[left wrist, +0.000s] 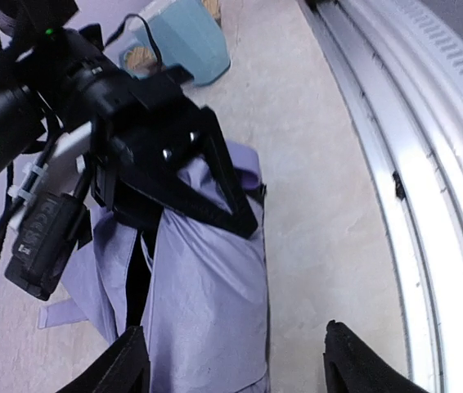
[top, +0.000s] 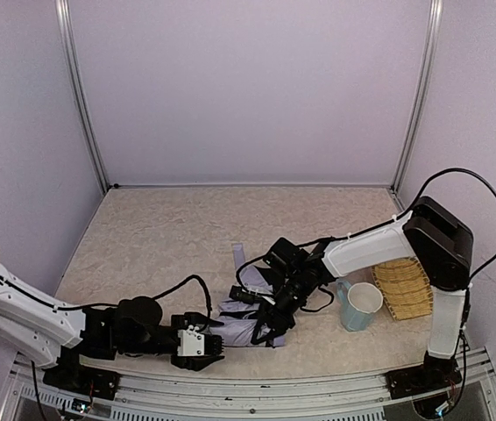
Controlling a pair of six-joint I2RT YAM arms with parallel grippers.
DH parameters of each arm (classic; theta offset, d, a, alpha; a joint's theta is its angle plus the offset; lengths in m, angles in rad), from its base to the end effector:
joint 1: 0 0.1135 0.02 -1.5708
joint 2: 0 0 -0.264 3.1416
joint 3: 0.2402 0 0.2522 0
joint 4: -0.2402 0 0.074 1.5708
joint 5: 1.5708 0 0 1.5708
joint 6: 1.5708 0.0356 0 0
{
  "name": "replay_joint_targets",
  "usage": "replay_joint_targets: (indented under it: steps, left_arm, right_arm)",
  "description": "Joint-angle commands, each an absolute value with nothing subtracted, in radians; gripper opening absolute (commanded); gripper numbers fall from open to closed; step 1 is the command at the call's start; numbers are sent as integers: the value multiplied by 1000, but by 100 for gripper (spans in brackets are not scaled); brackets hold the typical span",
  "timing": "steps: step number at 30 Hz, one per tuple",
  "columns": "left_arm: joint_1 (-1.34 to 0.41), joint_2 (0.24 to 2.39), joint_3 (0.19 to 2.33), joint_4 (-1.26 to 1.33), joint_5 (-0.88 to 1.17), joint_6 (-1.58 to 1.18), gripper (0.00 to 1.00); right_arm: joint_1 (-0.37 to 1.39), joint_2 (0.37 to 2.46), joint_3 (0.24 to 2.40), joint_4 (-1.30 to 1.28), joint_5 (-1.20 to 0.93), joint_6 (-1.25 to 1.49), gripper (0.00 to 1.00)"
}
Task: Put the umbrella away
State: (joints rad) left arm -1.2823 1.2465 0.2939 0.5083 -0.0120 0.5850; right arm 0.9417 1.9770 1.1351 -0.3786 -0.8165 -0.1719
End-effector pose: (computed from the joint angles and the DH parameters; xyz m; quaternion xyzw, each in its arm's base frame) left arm 0.0646 -0.2163 0.1518 0.6777 0.5056 -0.1776 0.5035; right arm 0.1944 0.3112 0.1209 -0.5363 0.7307 0.4224 0.0015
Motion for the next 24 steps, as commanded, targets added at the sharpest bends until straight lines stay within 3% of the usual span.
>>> replay_joint_targets:
  steps: [1, 4, 7, 12, 17, 22, 24]
  left_arm:
    - [-1254, 1344, 342, 554, -152, 721, 76]
    - [-1218, 1395, 375, 548, -141, 742, 84]
    - [-1197, 1444, 420, 473, -76, 727, 82]
    - [-1192, 1540, 441, 465, -57, 683, 63]
    - [-1174, 1593, 468, 458, -3, 656, 51]
    - [-1123, 1708, 601, 259, 62, 580, 47]
    - [-1111, 1743, 659, 164, 109, 562, 39]
  right_arm:
    - [952, 2109, 1126, -658, -777, -178, 20]
    - [940, 2116, 1145, -678, -771, -186, 20]
    - [936, 2117, 1154, -686, -762, -195, 22]
    - [921, 2124, 1181, -673, -784, -208, 24]
    - [909, 2136, 1219, -662, -801, -205, 28]
    - [908, 2076, 1230, -617, -792, -155, 46]
    - [908, 2015, 1249, -606, -748, -102, 57]
